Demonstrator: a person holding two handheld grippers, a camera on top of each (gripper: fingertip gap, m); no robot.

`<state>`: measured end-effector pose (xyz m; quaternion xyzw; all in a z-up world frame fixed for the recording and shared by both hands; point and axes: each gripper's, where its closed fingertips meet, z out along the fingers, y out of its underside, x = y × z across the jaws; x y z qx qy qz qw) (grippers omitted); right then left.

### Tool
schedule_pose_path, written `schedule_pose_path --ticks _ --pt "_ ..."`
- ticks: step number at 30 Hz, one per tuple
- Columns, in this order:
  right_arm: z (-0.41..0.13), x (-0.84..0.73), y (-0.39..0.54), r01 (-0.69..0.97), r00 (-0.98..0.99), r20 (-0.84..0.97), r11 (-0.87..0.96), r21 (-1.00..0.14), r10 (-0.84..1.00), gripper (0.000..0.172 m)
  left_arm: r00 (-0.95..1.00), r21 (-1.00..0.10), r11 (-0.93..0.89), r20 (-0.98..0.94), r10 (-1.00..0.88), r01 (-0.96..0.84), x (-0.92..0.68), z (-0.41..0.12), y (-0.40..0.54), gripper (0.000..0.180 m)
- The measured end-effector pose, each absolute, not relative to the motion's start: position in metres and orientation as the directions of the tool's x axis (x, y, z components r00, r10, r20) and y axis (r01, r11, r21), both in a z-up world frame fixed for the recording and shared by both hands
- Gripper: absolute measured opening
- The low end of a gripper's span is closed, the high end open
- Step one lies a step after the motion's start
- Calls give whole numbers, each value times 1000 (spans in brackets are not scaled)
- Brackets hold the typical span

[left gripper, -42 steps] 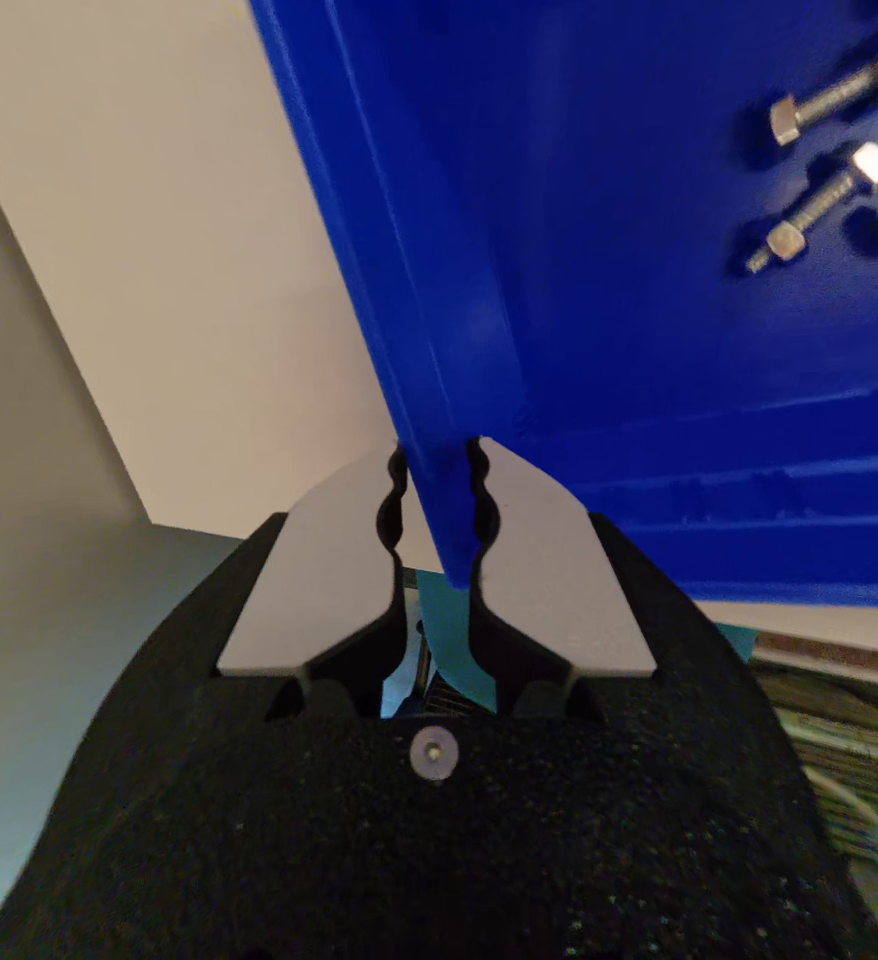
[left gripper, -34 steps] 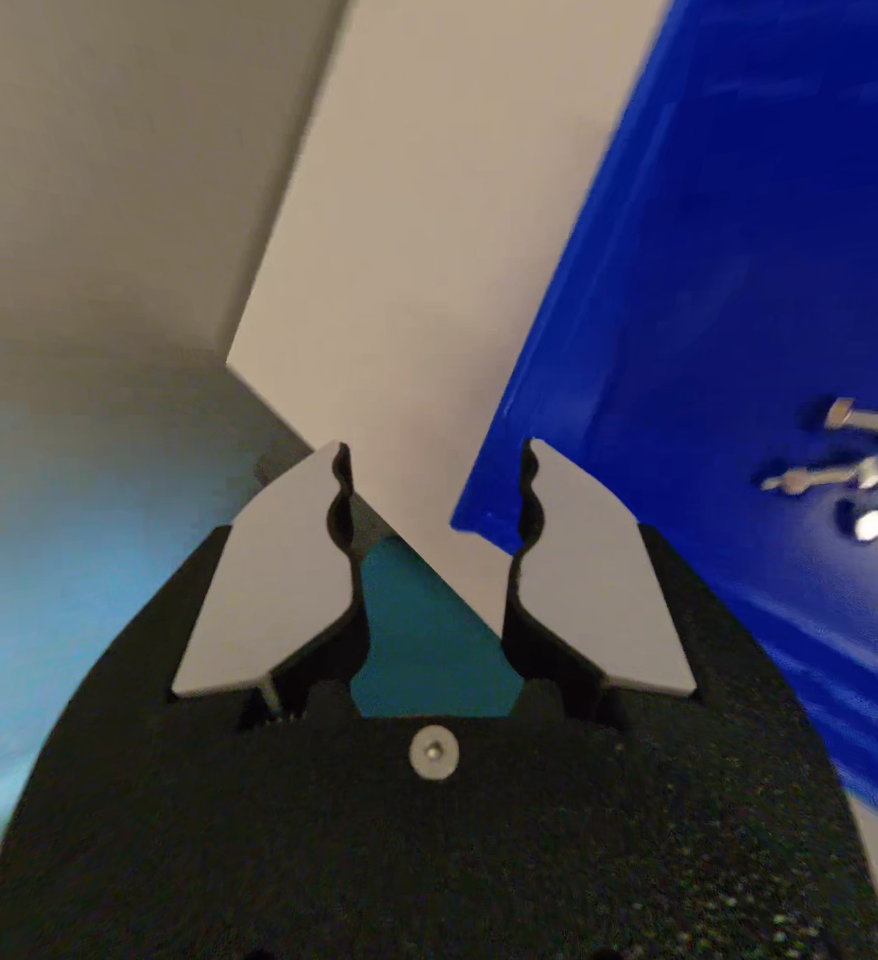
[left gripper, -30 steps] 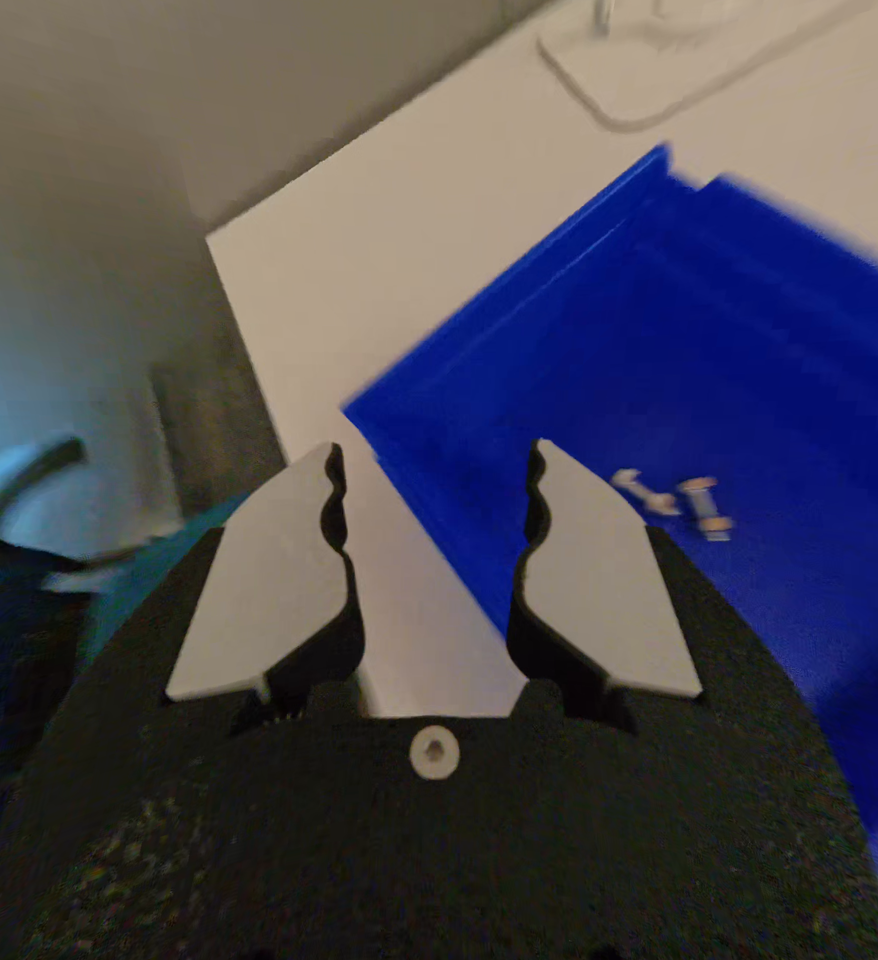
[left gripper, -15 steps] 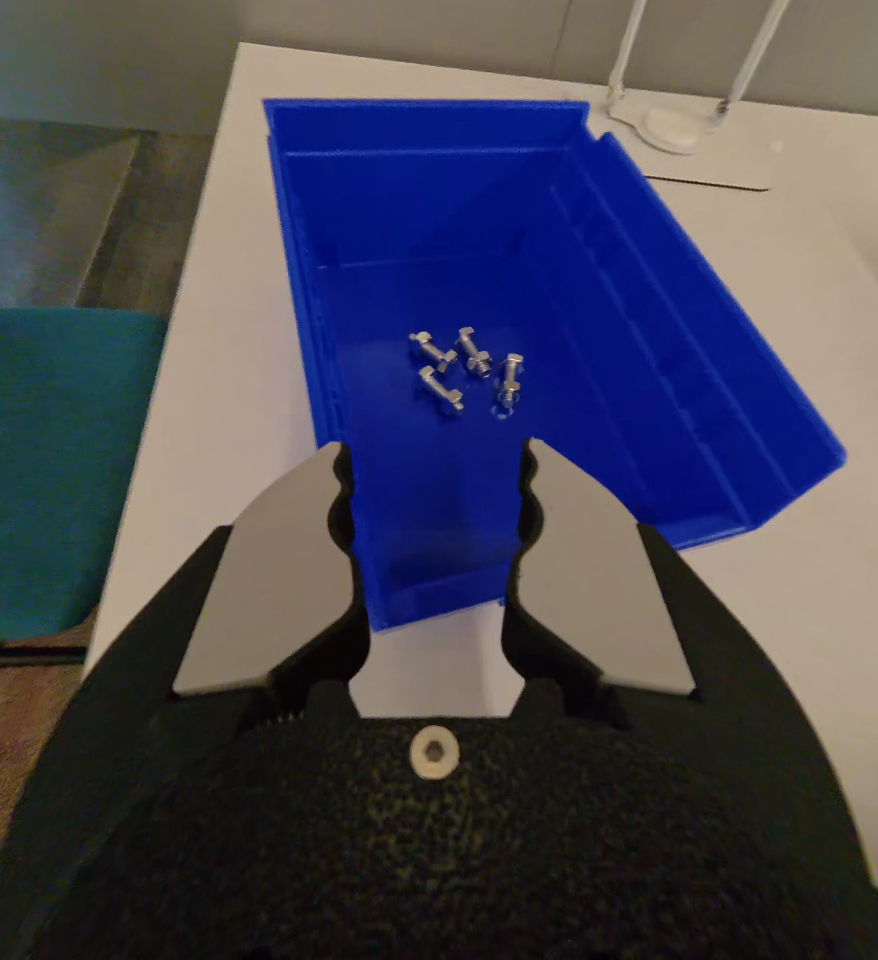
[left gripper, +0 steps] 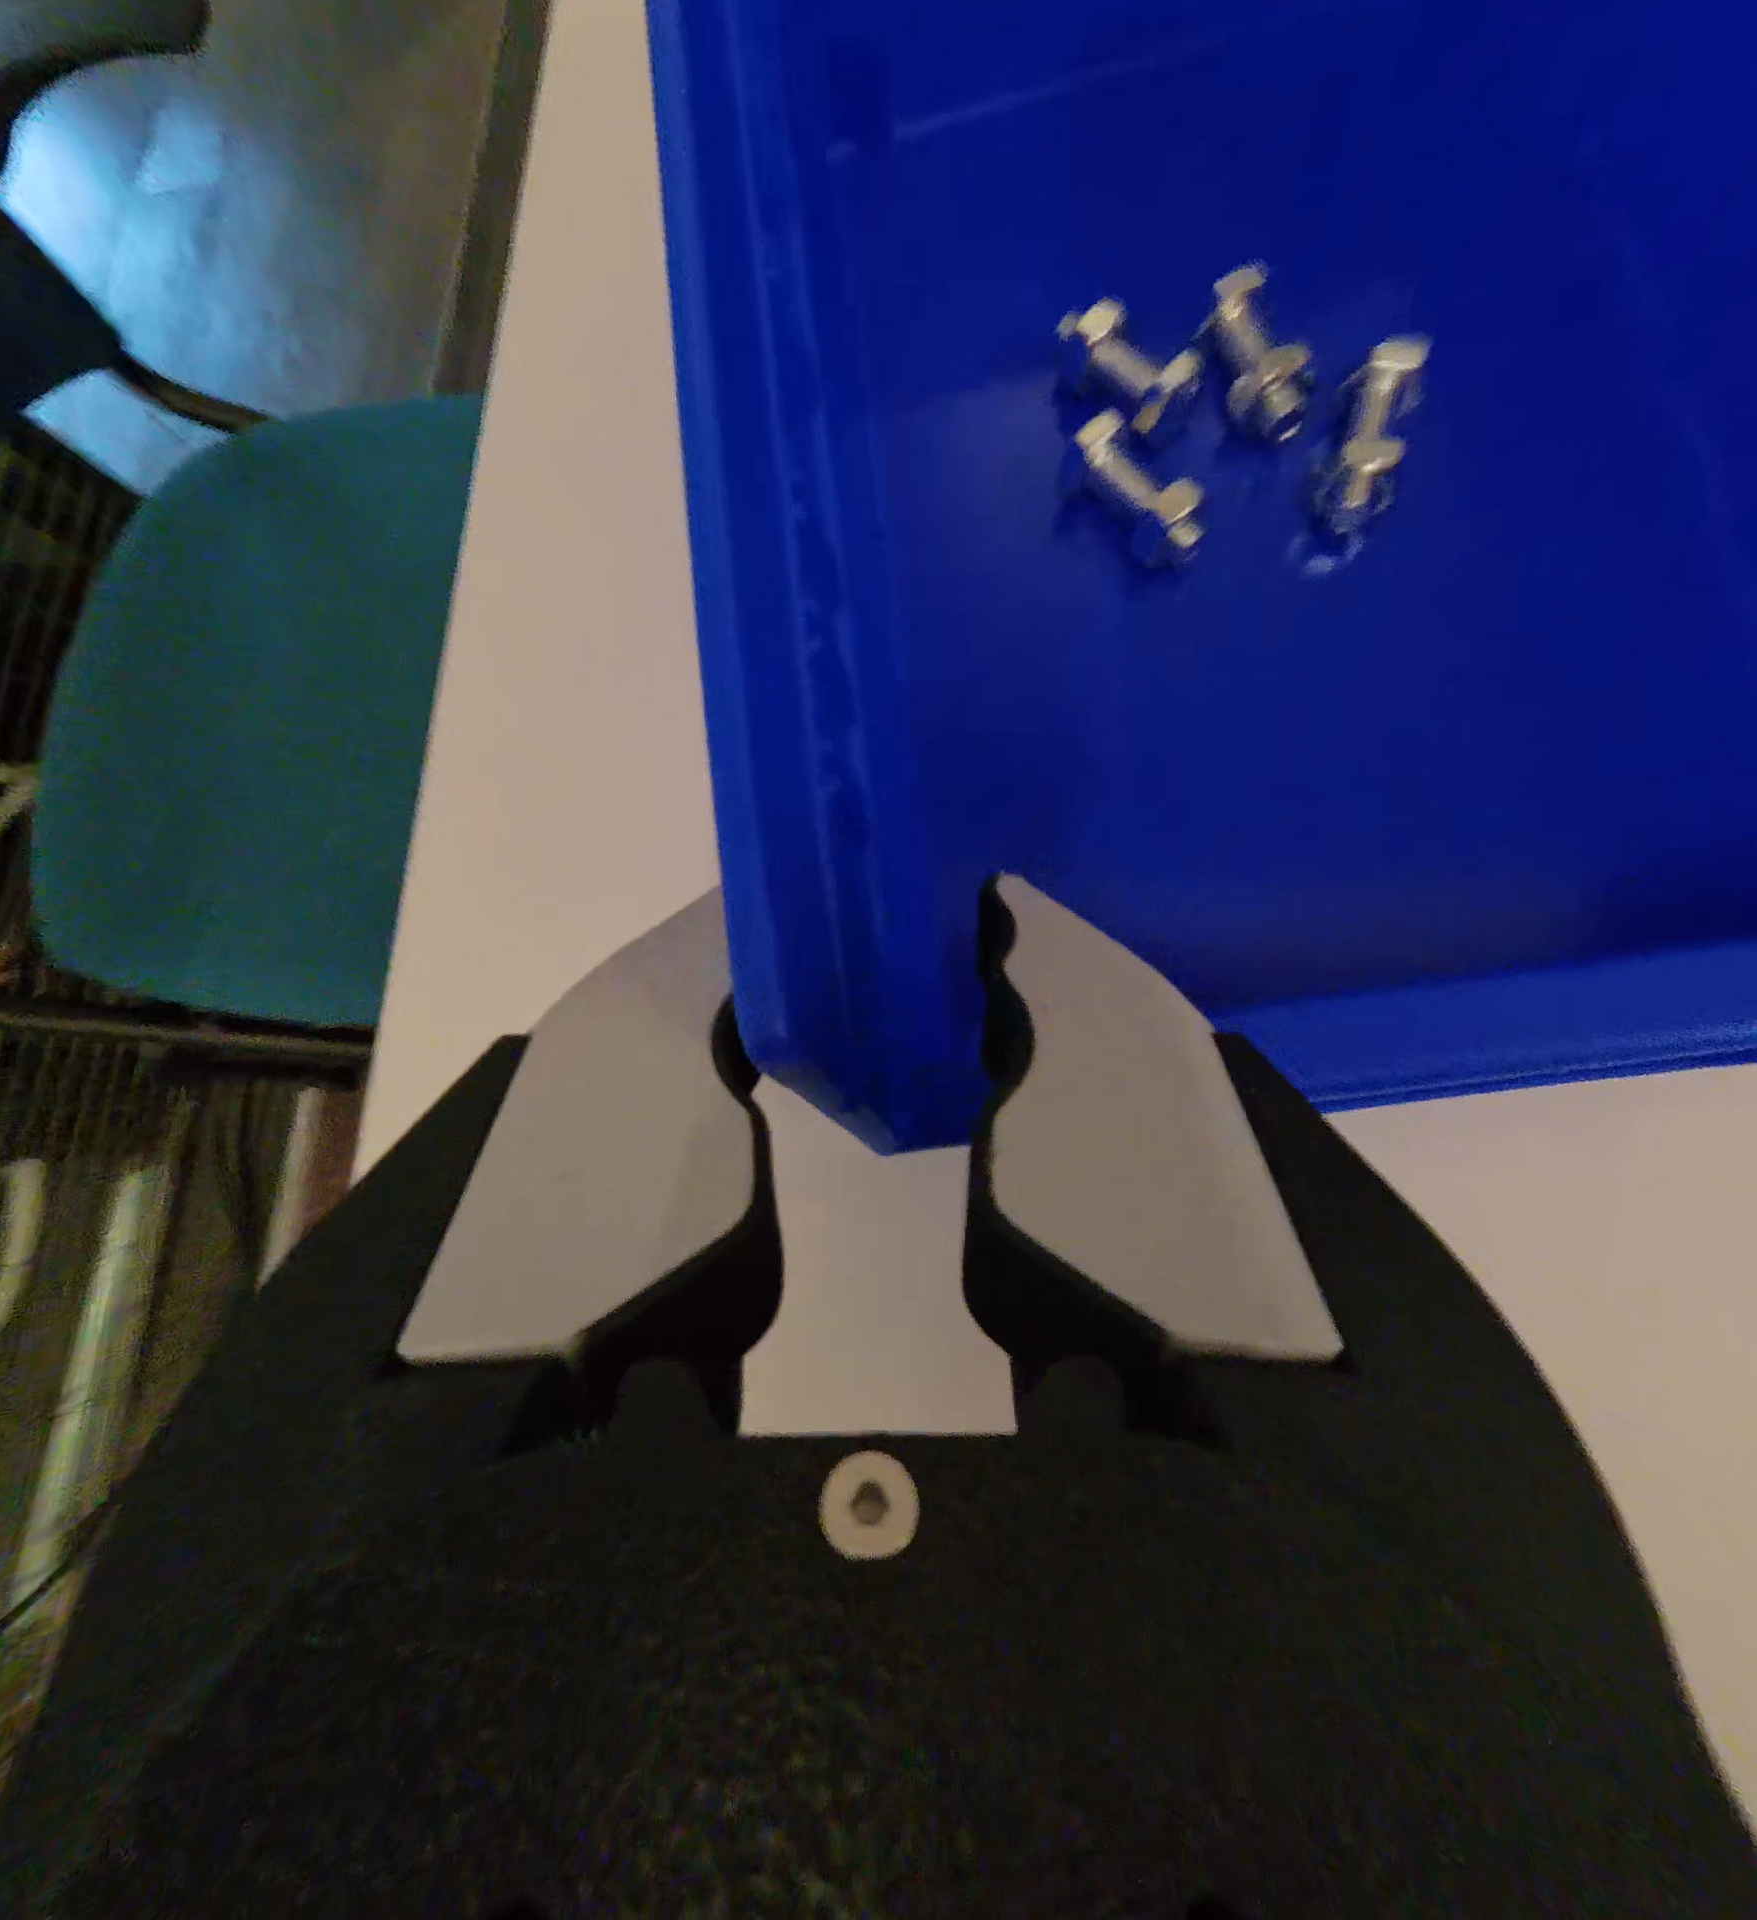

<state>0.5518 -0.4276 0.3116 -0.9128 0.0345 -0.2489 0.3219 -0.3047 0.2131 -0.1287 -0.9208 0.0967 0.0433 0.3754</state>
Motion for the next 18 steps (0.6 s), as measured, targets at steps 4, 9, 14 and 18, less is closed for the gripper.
schedule_pose_path --ticks 4,9,14,18 --pt "312 552 -427 99 876 430 -789 -607 -221 35 987 -729 -672 -38 -153 -133 -302 -129 214 15" --pt "311 552 -426 79 890 398 -785 -615 -223 33 983 -753 -642 -34 -183 -145 -304 -128 213 5" --pt "311 555 -425 65 897 378 -775 -628 -231 31 984 -768 -623 -57 -166 -150 -304 -127 214 4" --pt "311 561 -424 54 897 371 -774 -631 -240 30 986 -774 -616 -66 -153 -147 -307 -126 216 3"
